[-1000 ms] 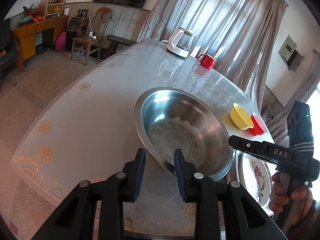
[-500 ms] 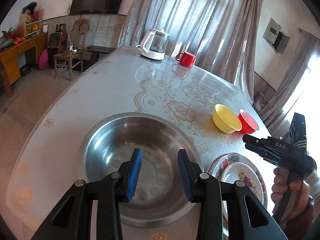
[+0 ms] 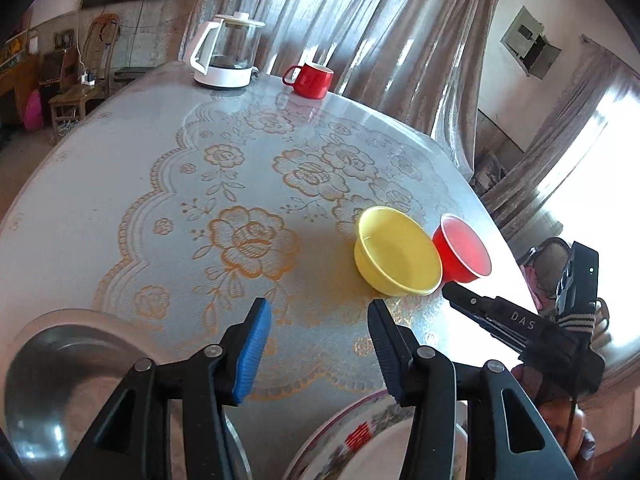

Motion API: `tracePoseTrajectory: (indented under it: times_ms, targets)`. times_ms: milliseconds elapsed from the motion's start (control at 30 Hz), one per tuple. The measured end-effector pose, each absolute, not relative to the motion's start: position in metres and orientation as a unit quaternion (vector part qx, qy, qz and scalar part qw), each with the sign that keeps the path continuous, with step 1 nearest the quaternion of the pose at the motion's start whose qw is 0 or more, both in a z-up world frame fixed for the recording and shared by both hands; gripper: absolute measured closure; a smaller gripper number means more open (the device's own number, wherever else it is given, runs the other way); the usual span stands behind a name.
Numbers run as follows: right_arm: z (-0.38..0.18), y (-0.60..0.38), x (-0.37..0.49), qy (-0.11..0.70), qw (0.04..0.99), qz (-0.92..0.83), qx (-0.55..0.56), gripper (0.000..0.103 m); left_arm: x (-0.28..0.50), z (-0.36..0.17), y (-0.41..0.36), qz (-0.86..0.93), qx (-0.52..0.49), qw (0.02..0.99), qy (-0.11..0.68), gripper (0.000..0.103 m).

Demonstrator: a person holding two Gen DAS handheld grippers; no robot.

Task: Organize plates and bowls

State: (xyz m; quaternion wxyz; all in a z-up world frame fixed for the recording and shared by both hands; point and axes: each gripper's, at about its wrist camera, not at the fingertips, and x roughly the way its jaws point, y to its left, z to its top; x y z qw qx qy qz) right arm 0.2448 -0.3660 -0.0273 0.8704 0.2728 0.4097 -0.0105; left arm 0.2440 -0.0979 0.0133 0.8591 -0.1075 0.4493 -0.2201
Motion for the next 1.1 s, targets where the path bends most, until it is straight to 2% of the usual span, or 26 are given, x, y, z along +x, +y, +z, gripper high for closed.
tracePoseTrajectory:
  times_ms: [133, 367, 667, 833, 933, 1033, 1100]
  targets:
    - [-0.034, -0.372, 0.264, 0.414, 0.867, -0.025, 0.276, 0.081, 0.268, 0.009, -0.124, -0.227, -0.094, 0.856, 0.455, 0.054]
    - [-0.044, -0.377, 0.288, 0.424, 0.861, -0.034, 0.280, 0.082, 0.311, -0.010, -0.158, -0.238, -0.097, 0.838, 0.481, 0.059]
    - [-0.037, -0.390, 0.275, 0.405, 0.860, -0.036, 0.308, 0.078, 0.329, -0.029, -0.178, -0.243, -0.108, 0.821, 0.506, 0.062]
    - [-0.045, -0.393, 0.279, 0.412, 0.852, -0.042, 0.320, 0.075, 0.328, -0.033, -0.185, -0.244, -0.086, 0.820, 0.511, 0.083]
    - [-0.044, -0.396, 0.274, 0.404, 0.850, -0.044, 0.336, 0.075, 0.328, -0.034, -0.185, -0.241, -0.085, 0.820, 0.512, 0.083]
    - [-0.045, -0.402, 0.270, 0.400, 0.847, -0.049, 0.347, 0.070, 0.327, -0.033, -0.186, -0.242, -0.083, 0.820, 0.511, 0.084]
    - [-0.048, -0.404, 0.270, 0.401, 0.845, -0.045, 0.352, 0.069, 0.326, -0.034, -0.191, -0.246, -0.076, 0.819, 0.512, 0.087]
